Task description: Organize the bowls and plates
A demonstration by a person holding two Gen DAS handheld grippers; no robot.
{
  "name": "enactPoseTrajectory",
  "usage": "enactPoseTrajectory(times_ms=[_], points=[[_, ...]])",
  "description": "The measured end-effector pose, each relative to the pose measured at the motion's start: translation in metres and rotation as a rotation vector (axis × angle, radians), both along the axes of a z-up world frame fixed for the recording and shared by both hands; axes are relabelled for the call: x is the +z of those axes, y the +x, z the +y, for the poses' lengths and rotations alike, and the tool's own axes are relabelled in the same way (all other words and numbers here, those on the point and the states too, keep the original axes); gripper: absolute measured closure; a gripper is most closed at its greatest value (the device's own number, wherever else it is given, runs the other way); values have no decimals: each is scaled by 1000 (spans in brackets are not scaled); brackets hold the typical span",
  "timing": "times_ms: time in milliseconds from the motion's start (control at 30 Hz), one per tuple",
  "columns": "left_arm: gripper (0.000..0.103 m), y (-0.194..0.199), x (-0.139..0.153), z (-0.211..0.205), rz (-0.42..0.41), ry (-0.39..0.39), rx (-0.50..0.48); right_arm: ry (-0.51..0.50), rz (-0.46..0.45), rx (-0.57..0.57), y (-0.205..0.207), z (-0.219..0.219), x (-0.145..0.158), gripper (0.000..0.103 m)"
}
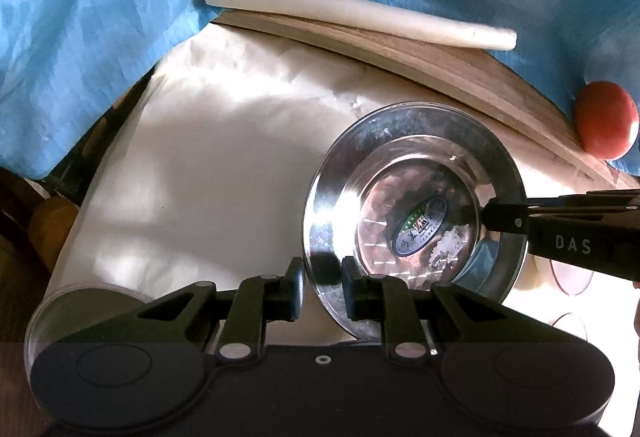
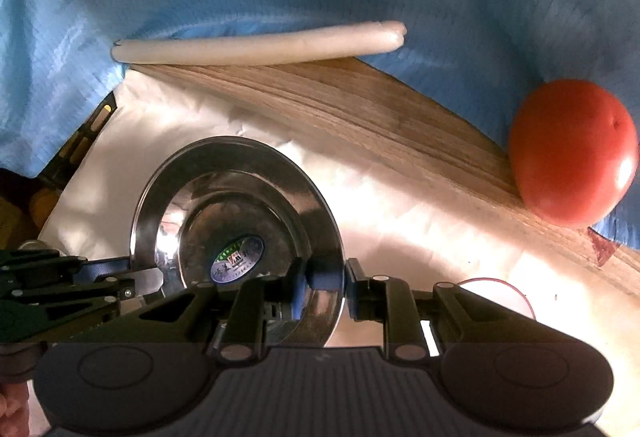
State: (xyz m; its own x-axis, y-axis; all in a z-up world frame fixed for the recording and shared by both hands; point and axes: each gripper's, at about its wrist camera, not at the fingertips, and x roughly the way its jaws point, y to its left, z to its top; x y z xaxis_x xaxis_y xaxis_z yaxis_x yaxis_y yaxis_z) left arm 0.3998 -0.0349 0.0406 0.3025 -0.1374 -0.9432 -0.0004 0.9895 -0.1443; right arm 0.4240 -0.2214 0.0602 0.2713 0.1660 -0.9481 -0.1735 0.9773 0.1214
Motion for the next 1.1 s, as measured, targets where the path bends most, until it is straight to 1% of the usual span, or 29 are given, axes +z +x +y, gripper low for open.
enactPoseTrajectory(times_ms=[200, 367, 600, 633, 667, 700, 767, 833, 933, 1000, 1100], points=[[85, -7, 8, 5, -17, -6, 26, 7, -23, 2, -5, 0, 9, 80], [90, -14, 11, 4, -23, -8, 43, 5, -51, -8, -12, -2, 15, 81], [90, -15, 22, 4, -57, -17, 77, 0, -78, -24, -16, -4, 23, 81], [96, -14, 25, 3, -67, -20, 77, -1, -82, -26, -16, -5, 25, 85], [102, -14, 28, 2, -77, -45, 70, 12, -82, -23, -16, -5, 26, 89], [102, -13, 30, 0, -78, -58, 65, 40, -72, -21, -15, -5, 28, 92], [102, -11, 36, -9, -102, -50, 41, 34, -80, -15, -15, -1, 31, 90], [102, -9, 37, -15, -109, -51, 25, 39, -87, -13, -13, 1, 33, 92], [102, -5, 31, -18, -91, -42, 39, 27, -92, -22, -10, 2, 33, 93], [100, -5, 28, -12, -85, -30, 54, 36, -86, -31, -8, 1, 31, 93], [92, -4, 24, 5, -79, -27, 112, 38, -74, -38, -8, -2, 28, 92]])
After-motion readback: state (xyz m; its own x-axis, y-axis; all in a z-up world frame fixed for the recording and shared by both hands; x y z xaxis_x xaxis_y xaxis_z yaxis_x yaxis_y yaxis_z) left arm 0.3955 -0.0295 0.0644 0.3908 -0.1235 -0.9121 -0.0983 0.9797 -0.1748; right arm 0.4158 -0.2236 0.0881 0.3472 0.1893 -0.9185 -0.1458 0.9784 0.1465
